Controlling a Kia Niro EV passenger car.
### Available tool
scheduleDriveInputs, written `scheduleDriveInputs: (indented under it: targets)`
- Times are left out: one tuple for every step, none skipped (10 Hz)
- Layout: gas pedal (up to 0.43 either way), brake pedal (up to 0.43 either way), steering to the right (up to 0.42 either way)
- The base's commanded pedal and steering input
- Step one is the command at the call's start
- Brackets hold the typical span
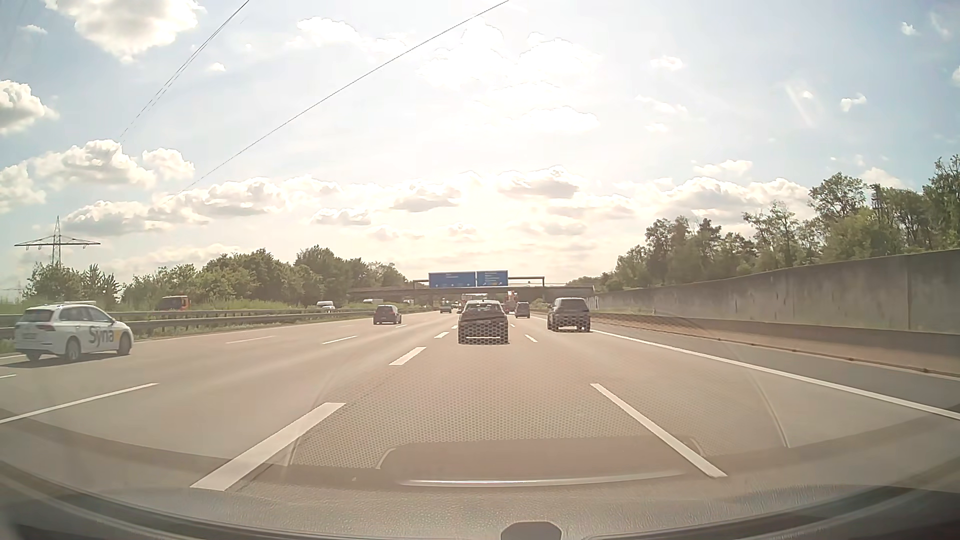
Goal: Follow the waypoints while adhering to traffic rules and regulations
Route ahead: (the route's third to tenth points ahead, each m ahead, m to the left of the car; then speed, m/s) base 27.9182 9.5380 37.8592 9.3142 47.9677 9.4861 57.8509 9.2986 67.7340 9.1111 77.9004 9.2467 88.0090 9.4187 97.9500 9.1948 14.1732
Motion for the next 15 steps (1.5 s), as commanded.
scheduleDriveInputs:
  targets:
    - [0.138,0.0,-0.002]
    - [0.138,0.0,-0.002]
    - [0.11,0.0,-0.002]
    - [0.067,0.0,-0.002]
    - [0.039,0.0,-0.002]
    - [0.008,0.0,-0.002]
    - [0.0,0.0,-0.002]
    - [0.0,0.0,-0.002]
    - [0.0,0.0,-0.002]
    - [0.0,0.0,-0.002]
    - [0.0,0.0,-0.002]
    - [0.0,0.0,-0.001]
    - [0.0,0.0,-0.001]
    - [0.0,0.0,-0.001]
    - [0.0,0.0,-0.001]
